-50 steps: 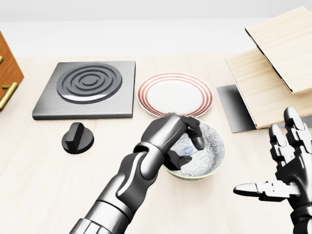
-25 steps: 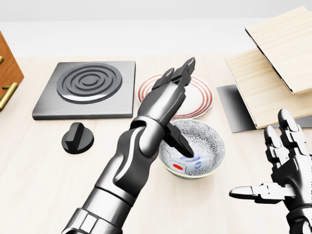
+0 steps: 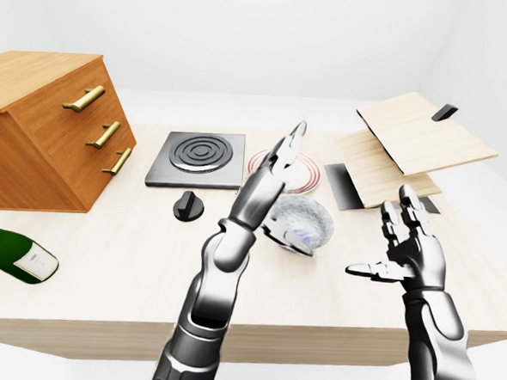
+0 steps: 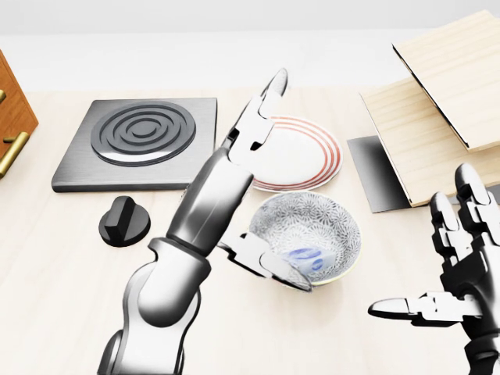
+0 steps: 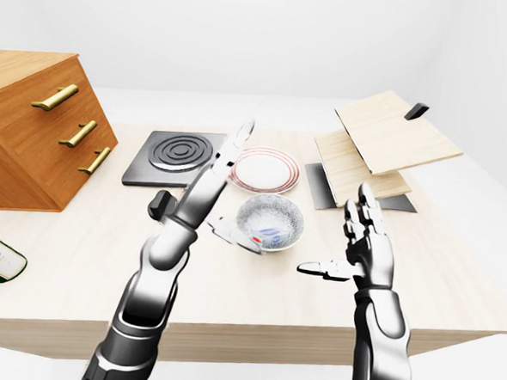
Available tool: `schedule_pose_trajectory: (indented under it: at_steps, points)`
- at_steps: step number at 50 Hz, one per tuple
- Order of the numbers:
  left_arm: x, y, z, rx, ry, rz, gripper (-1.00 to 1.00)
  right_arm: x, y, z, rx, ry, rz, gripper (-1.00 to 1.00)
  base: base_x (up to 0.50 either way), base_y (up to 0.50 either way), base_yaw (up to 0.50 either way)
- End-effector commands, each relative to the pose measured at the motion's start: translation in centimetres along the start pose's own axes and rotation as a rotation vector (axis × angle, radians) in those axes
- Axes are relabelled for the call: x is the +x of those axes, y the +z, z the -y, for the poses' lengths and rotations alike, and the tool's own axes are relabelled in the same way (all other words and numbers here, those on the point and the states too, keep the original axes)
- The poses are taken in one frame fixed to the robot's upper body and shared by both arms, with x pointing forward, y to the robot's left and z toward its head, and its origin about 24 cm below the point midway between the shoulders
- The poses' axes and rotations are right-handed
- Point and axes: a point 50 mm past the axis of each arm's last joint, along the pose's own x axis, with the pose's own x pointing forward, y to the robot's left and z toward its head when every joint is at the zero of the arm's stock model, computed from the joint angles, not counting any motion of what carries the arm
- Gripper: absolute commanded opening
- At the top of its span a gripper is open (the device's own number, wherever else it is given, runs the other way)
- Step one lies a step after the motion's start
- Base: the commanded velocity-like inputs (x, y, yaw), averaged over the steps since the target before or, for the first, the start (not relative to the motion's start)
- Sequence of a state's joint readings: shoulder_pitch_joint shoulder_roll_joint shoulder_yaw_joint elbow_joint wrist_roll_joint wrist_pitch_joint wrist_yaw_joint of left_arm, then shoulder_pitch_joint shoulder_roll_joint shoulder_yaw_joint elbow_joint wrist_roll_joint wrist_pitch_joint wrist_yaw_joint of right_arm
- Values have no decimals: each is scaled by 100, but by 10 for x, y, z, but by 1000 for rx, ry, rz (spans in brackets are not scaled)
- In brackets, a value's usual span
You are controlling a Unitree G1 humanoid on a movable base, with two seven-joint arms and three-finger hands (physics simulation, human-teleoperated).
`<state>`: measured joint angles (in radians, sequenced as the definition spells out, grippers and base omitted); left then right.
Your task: Pick up the cream cheese and put it in the bowl.
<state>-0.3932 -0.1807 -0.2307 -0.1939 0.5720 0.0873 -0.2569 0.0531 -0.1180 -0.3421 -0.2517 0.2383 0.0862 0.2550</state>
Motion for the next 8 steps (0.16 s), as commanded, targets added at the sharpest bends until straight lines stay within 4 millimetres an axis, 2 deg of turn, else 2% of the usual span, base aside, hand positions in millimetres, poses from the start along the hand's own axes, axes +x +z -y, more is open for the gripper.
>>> schedule_pose_trajectory:
  at_steps: [1,6,8]
  points:
    - [-78,-50,9,-228,83,-233,100,-5,22,-7,-25,-12,93,100,0,0,0]
    - [-105,-86,16,-318,124,-393,100,-8,21,-19,-27,-1,91,100,0,0,0]
    - [-109,-89,17,-323,129,-391,100,-9,18,-24,-24,6,76,100,0,0,0]
